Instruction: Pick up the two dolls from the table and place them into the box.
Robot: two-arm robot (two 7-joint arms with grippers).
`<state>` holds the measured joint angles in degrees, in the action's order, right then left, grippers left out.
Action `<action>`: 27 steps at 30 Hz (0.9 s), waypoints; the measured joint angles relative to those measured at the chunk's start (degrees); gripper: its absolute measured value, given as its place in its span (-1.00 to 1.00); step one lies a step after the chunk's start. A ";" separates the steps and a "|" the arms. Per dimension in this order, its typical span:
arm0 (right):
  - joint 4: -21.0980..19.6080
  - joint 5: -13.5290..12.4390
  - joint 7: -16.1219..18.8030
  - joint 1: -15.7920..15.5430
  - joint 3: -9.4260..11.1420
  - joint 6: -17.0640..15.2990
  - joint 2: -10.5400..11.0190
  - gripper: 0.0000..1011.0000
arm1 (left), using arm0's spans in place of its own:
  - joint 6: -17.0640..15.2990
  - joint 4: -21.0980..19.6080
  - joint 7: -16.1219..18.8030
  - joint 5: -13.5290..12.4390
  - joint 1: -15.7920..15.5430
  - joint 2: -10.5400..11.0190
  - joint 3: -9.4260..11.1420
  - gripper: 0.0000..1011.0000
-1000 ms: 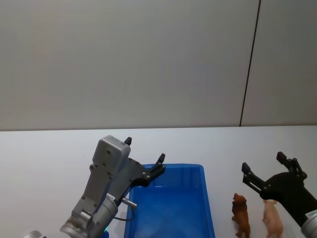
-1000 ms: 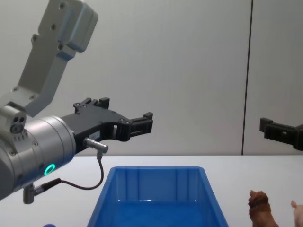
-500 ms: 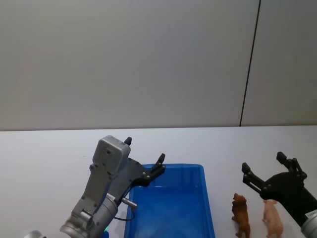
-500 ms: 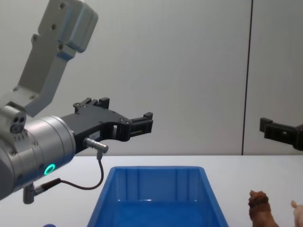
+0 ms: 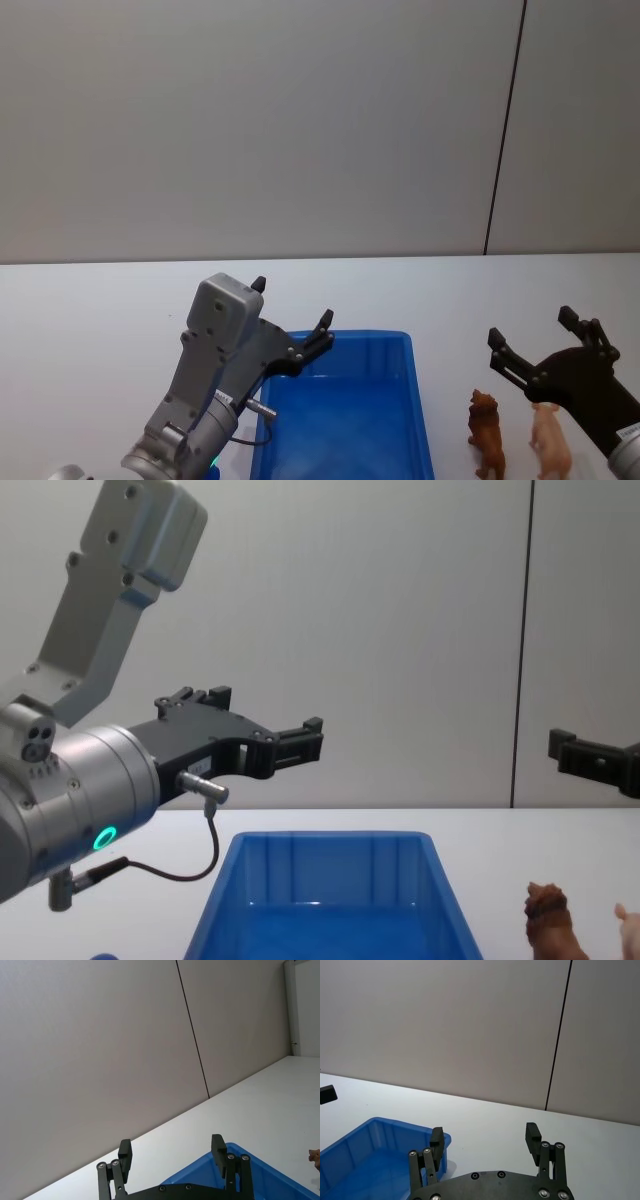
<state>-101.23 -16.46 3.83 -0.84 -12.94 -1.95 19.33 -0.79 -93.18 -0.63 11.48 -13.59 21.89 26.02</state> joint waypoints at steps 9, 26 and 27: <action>-0.10 -0.04 -0.84 -0.23 0.03 -0.75 -0.22 0.98 | 0.00 0.00 0.00 0.00 0.00 0.00 0.00 0.98; -1.04 0.91 -8.01 -2.12 -0.10 -5.97 -1.20 0.98 | 0.00 0.00 0.00 0.00 0.00 0.00 0.00 0.98; -1.08 1.05 -8.55 -2.39 -0.10 -6.35 -1.22 0.98 | 0.00 0.00 0.00 0.00 0.00 0.00 0.00 0.98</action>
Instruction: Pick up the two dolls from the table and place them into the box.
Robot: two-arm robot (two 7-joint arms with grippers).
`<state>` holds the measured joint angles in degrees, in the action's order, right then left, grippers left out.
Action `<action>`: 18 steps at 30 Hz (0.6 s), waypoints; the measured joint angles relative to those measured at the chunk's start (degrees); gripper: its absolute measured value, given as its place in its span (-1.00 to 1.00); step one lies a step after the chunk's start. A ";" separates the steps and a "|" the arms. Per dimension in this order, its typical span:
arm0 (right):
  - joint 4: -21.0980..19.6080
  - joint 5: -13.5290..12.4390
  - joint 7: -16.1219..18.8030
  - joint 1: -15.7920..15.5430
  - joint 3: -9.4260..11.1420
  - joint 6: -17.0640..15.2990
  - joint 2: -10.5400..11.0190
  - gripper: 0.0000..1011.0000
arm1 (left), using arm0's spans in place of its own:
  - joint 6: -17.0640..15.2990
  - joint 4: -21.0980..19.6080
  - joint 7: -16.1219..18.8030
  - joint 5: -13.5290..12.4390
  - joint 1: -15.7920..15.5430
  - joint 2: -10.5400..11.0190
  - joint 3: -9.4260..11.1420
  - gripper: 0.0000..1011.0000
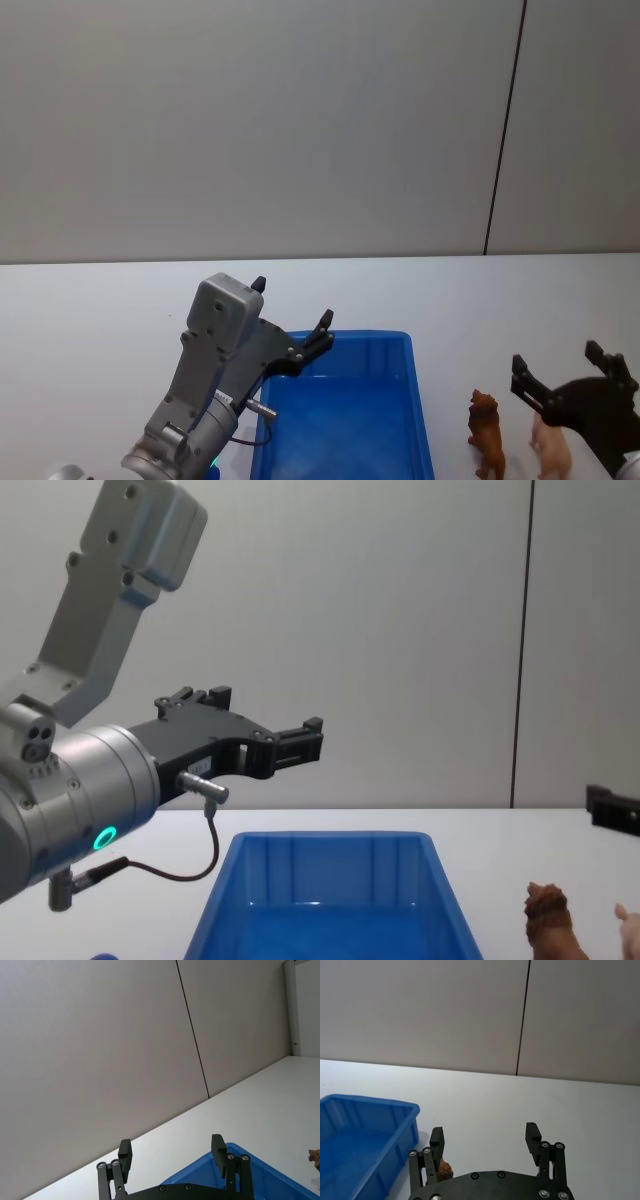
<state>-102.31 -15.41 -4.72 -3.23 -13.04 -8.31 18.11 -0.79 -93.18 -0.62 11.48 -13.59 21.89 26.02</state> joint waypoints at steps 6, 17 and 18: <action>-0.02 0.57 -1.70 -0.93 0.07 -1.15 0.00 0.98 | 0.00 0.00 0.00 0.00 0.00 0.00 0.00 0.98; 1.14 1.48 -2.74 -2.23 0.26 -2.15 0.15 0.98 | 0.00 0.00 0.00 0.00 0.00 0.00 0.00 0.98; 1.42 1.59 -2.78 -2.41 0.28 -2.22 0.17 0.98 | 0.00 0.00 0.00 0.00 0.00 0.00 0.00 0.98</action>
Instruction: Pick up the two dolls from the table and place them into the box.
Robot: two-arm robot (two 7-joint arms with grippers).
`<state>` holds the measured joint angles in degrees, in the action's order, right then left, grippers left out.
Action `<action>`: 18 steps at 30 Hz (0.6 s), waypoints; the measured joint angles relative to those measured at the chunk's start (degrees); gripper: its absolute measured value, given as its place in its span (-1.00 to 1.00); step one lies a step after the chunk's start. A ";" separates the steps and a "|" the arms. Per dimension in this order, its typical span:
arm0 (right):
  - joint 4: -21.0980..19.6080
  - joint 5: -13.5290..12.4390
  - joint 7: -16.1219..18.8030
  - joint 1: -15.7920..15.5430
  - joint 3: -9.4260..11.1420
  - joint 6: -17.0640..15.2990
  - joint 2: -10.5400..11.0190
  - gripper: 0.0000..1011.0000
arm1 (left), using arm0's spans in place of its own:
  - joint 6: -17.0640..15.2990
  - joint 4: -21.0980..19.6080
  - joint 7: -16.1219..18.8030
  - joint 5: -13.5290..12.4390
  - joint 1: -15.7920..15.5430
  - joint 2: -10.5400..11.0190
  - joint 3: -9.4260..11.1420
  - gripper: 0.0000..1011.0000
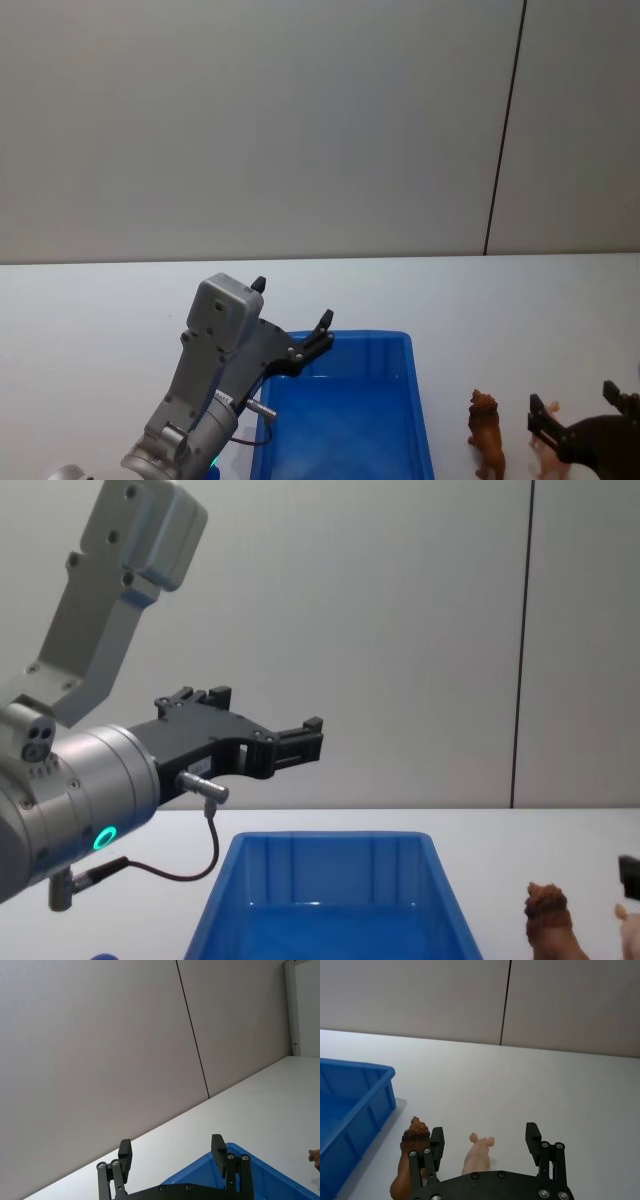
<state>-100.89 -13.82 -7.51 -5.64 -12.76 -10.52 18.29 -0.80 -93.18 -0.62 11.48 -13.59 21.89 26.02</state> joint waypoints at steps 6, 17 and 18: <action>1.35 0.40 -0.06 -0.52 0.11 -0.03 0.01 0.98 | 0.00 0.00 0.00 0.00 0.00 0.00 0.00 0.98; 4.29 0.89 1.07 -0.84 0.15 1.06 -0.36 0.98 | 0.00 0.00 0.00 0.00 0.00 0.00 0.00 0.98; 4.63 1.00 1.35 -0.83 0.12 1.24 -0.44 0.98 | 0.00 0.00 0.00 0.00 0.00 0.00 0.00 0.98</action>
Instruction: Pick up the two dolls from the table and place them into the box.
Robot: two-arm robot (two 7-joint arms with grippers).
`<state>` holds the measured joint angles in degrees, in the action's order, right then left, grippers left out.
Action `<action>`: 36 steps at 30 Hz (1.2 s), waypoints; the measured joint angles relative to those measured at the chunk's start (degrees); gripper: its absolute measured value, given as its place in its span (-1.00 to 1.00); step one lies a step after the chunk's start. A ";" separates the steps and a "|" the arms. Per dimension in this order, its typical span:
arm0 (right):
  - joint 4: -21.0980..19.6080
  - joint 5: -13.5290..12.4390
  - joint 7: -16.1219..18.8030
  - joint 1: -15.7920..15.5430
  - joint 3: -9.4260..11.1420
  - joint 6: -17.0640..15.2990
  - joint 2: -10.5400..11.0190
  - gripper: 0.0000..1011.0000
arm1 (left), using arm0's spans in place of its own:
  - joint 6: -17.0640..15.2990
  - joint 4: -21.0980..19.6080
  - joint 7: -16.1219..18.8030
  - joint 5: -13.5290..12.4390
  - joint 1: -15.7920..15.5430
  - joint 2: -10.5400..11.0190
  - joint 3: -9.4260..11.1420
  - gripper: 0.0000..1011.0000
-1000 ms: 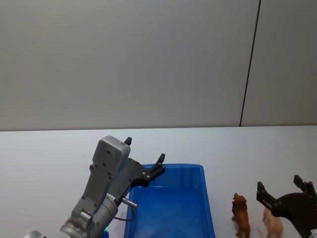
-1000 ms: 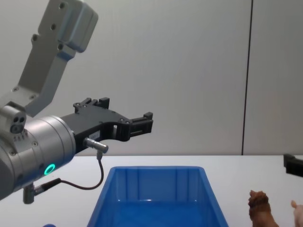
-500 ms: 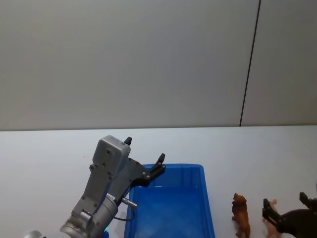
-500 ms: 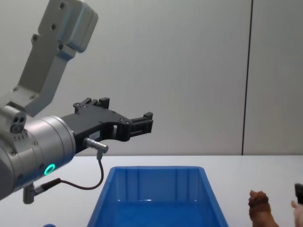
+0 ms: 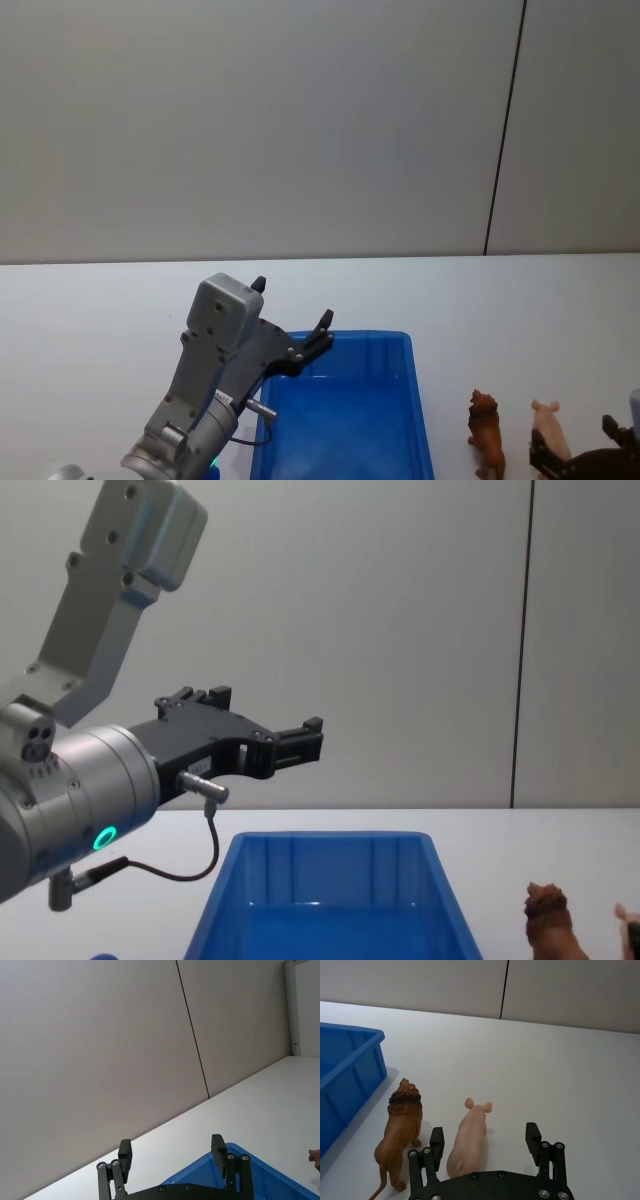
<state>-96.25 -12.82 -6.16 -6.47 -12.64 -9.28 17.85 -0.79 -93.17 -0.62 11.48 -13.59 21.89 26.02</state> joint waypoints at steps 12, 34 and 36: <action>2.63 1.16 2.10 0.44 -0.38 1.36 -0.77 0.98 | 0.00 0.00 0.00 0.00 0.00 0.00 0.00 0.98; 6.21 2.59 3.49 1.33 -0.46 2.40 -1.94 -0.12 | 0.00 0.00 0.00 0.00 0.00 0.00 0.00 0.98; 6.21 2.71 3.51 1.33 -0.44 2.62 -1.95 -0.24 | 0.00 0.00 0.00 0.00 0.00 0.00 0.00 0.98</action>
<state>-90.05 -10.11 -2.65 -5.14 -13.07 -6.66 15.90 -0.79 -93.18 -0.62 11.48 -13.59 21.89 26.02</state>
